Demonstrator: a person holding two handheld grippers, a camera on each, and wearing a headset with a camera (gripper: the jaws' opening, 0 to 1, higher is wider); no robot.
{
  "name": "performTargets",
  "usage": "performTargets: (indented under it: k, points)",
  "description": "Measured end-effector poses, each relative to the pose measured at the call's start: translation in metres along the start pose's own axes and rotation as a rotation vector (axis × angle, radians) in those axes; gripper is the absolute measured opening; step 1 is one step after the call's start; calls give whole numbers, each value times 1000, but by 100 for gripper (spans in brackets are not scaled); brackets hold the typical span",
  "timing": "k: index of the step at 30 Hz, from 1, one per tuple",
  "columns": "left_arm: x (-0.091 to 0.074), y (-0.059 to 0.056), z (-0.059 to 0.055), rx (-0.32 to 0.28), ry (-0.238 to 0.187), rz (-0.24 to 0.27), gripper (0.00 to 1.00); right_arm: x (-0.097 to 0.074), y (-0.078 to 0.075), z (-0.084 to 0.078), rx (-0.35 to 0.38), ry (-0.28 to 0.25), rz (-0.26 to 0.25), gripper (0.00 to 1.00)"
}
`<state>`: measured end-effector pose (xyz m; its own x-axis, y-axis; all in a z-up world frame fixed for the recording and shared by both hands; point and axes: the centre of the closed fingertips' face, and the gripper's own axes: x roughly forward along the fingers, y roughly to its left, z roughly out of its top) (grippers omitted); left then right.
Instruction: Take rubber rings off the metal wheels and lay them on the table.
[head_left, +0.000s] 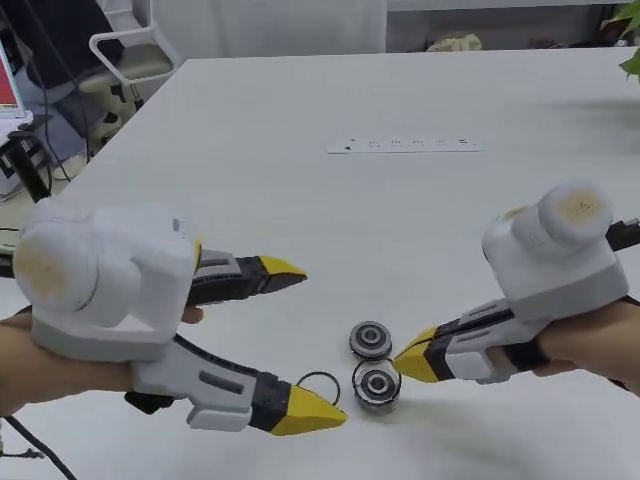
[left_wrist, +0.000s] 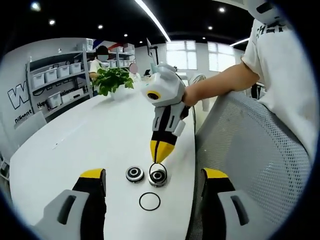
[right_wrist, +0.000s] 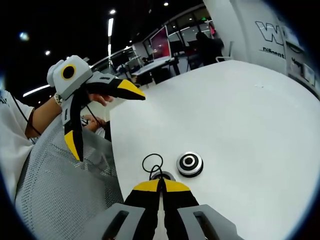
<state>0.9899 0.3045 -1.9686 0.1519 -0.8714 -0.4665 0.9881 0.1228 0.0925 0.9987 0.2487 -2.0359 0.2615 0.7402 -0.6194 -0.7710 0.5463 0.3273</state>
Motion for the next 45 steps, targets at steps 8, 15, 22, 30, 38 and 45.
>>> performTargets:
  k: [8,15,22,30,38,45]
  points:
    - [-23,4,-5,-32,-17,75,81,-5,-3,6,10,-35,-17,0]
    - [-35,3,-17,-77,-19,136,83,-8,-2,11,13,-56,-21,0]
    - [-43,-2,-31,-107,1,169,82,-10,1,15,12,-72,-20,0]
    - [-49,-7,-42,-140,7,193,82,-13,6,23,8,-103,-18,0]
    - [-45,-8,-49,-162,16,199,83,-15,9,33,23,-149,-14,0]
    - [-43,-8,-52,-167,26,197,83,-17,10,44,58,-211,-9,0]
